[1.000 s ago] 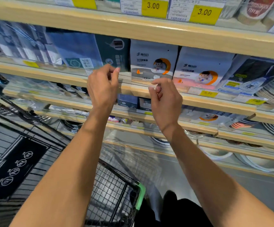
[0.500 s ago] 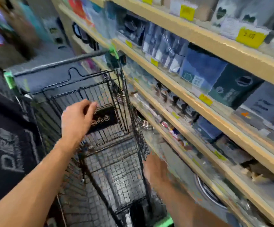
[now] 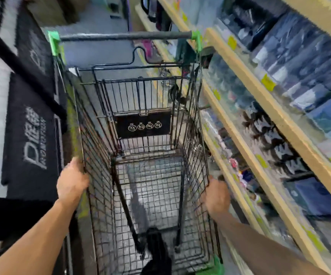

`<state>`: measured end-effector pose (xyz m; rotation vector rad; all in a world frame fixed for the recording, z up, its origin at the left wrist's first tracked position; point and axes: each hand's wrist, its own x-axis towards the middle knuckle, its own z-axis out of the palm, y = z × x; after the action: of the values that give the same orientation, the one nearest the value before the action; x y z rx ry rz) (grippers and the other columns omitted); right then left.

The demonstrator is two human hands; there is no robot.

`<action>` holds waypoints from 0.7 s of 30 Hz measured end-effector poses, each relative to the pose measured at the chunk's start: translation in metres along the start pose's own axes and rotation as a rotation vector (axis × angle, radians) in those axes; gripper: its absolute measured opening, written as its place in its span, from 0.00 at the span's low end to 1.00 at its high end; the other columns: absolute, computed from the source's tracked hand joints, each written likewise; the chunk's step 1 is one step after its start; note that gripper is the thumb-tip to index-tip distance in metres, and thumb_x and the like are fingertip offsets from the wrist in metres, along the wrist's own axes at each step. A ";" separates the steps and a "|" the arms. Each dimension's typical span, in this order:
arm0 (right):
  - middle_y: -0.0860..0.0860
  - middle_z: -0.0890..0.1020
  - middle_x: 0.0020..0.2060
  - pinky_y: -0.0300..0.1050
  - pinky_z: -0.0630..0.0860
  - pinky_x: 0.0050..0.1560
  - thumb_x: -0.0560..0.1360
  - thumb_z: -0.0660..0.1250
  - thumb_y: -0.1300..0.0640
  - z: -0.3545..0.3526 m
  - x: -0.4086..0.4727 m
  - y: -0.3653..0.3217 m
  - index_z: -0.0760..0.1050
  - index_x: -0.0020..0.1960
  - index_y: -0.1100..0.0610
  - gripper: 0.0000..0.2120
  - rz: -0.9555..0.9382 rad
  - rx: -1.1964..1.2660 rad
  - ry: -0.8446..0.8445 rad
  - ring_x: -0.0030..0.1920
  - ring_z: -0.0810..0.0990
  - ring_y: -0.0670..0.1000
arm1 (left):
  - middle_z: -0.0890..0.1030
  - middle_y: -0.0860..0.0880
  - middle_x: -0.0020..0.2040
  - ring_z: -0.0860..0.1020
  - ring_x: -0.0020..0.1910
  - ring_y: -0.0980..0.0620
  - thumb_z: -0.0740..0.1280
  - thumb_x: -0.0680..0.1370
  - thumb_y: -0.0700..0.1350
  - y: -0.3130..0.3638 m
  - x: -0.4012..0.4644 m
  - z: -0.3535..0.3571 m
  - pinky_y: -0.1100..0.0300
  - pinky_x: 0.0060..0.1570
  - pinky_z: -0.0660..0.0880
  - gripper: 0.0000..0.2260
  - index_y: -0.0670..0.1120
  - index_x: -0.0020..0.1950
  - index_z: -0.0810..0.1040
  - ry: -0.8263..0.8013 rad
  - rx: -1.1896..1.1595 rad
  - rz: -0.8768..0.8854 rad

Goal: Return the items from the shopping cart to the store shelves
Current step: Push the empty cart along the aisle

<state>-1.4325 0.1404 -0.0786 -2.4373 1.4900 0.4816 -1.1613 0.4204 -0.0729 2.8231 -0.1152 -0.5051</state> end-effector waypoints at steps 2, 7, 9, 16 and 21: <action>0.54 0.84 0.49 0.43 0.81 0.46 0.80 0.61 0.65 -0.008 0.018 -0.018 0.77 0.60 0.59 0.12 -0.005 -0.024 0.021 0.49 0.84 0.53 | 0.80 0.37 0.59 0.79 0.55 0.34 0.62 0.78 0.38 -0.005 0.016 -0.004 0.45 0.51 0.77 0.18 0.44 0.68 0.72 -0.012 -0.020 0.023; 0.50 0.79 0.33 0.41 0.70 0.31 0.79 0.63 0.66 -0.023 0.065 -0.062 0.73 0.69 0.58 0.18 -0.067 -0.026 0.082 0.33 0.78 0.52 | 0.81 0.35 0.58 0.80 0.57 0.34 0.60 0.83 0.52 0.003 0.057 -0.019 0.46 0.56 0.76 0.19 0.41 0.70 0.71 -0.089 -0.060 0.075; 0.45 0.69 0.27 0.41 0.69 0.31 0.79 0.65 0.65 -0.031 0.084 -0.079 0.68 0.74 0.58 0.23 -0.135 -0.038 0.061 0.28 0.69 0.48 | 0.81 0.35 0.60 0.79 0.59 0.34 0.62 0.83 0.50 0.005 0.077 -0.021 0.45 0.60 0.76 0.21 0.40 0.73 0.70 -0.102 -0.096 0.072; 0.50 0.77 0.28 0.45 0.69 0.24 0.76 0.62 0.70 -0.044 0.142 -0.134 0.45 0.81 0.51 0.42 -0.212 -0.006 0.016 0.27 0.75 0.49 | 0.85 0.40 0.46 0.84 0.44 0.38 0.66 0.81 0.52 0.021 0.157 -0.037 0.45 0.51 0.81 0.13 0.42 0.54 0.78 -0.044 -0.102 -0.002; 0.52 0.75 0.30 0.49 0.76 0.35 0.77 0.58 0.72 -0.064 0.201 -0.195 0.44 0.81 0.49 0.40 -0.175 -0.038 0.011 0.35 0.77 0.53 | 0.86 0.41 0.46 0.85 0.44 0.38 0.68 0.79 0.54 0.030 0.224 -0.048 0.45 0.51 0.81 0.15 0.44 0.57 0.79 -0.009 -0.113 -0.073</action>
<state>-1.1631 0.0405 -0.0936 -2.5739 1.2668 0.4647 -0.9357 0.3761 -0.0947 2.7229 0.0144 -0.5238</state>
